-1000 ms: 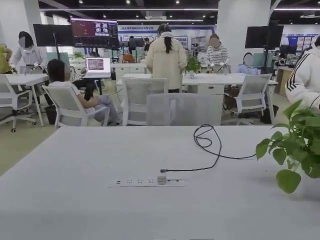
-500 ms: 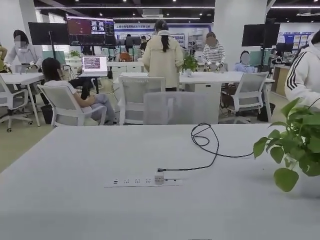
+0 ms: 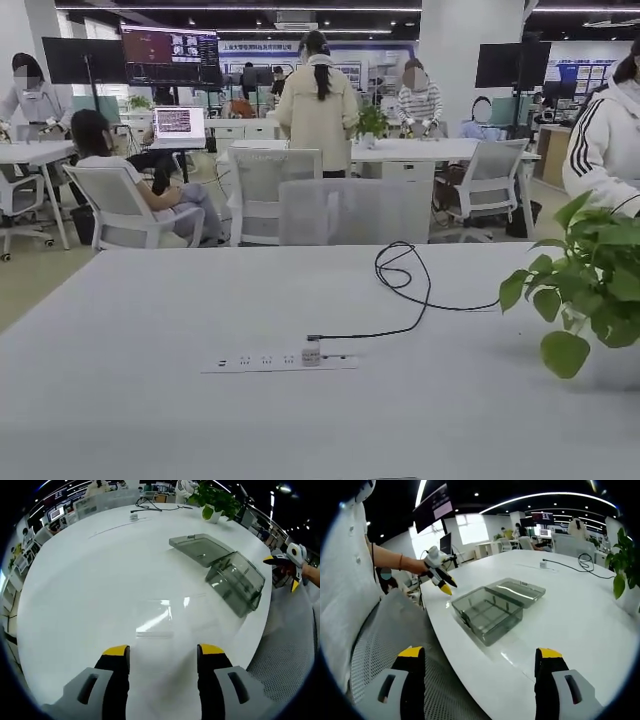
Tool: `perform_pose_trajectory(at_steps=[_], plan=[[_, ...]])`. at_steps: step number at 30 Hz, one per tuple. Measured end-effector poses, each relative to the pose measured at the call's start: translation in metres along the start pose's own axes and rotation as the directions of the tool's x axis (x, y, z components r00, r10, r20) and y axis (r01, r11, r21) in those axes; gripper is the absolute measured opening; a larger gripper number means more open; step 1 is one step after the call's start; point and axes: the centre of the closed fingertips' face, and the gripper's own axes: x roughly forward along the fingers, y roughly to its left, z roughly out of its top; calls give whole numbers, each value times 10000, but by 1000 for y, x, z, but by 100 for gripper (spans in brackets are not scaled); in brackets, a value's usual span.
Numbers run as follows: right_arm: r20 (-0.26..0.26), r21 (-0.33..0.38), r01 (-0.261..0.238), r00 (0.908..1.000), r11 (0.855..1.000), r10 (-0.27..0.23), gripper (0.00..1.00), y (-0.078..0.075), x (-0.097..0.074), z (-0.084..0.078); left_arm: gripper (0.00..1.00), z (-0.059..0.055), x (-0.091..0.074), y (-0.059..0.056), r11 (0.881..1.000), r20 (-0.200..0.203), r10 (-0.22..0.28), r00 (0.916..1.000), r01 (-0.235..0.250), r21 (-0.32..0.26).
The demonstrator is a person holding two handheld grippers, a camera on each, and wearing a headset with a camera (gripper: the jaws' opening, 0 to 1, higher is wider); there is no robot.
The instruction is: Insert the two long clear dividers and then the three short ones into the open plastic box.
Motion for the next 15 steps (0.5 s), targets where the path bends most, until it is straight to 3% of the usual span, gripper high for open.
perform_pose_trajectory(at_steps=[4,6,7,11,15], plan=[[13,46,13,10000,10000,-13,91,1,1,0,50,-1,3,2,9999,-218,116,9997,-115,36],[20,61,2,10000,10000,-2,91,1,2,0,49,-6,5,4,9996,-530,280,9982,-274,122],[31,67,2,10000,10000,-2,91,1,2,0,47,-4,5,5,9982,-473,391,9981,-369,478],[104,88,40,9999,10000,-41,91,0,2,1,46,-4,5,5,9978,-562,601,9966,-584,325],[161,121,54,9999,9999,-56,91,0,3,2,43,-4,5,6,9946,-804,866,9930,-815,641]])
